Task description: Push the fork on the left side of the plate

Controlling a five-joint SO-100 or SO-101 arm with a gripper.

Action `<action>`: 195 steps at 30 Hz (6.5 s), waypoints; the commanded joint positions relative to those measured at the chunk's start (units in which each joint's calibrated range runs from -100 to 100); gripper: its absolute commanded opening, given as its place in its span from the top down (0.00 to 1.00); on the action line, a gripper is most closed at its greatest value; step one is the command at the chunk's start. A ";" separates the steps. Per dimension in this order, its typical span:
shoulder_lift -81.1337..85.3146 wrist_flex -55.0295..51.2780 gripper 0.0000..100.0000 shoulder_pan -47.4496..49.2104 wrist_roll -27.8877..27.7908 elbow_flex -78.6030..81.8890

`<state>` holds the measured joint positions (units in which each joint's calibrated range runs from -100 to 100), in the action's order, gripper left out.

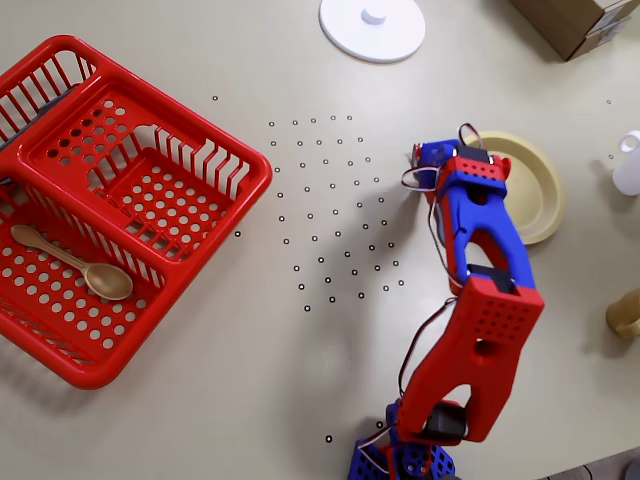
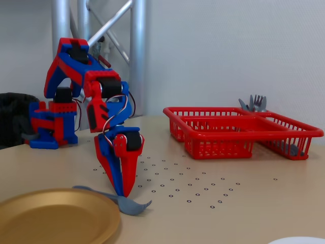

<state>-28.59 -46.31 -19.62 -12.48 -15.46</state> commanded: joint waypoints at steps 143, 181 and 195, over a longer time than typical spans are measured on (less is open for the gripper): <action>124.54 -5.07 1.00 23.64 11.48 115.37; 124.45 -5.24 0.99 24.00 12.60 115.37; 124.45 -5.24 0.99 24.00 12.60 115.37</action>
<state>95.34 -51.44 4.60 -0.27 98.82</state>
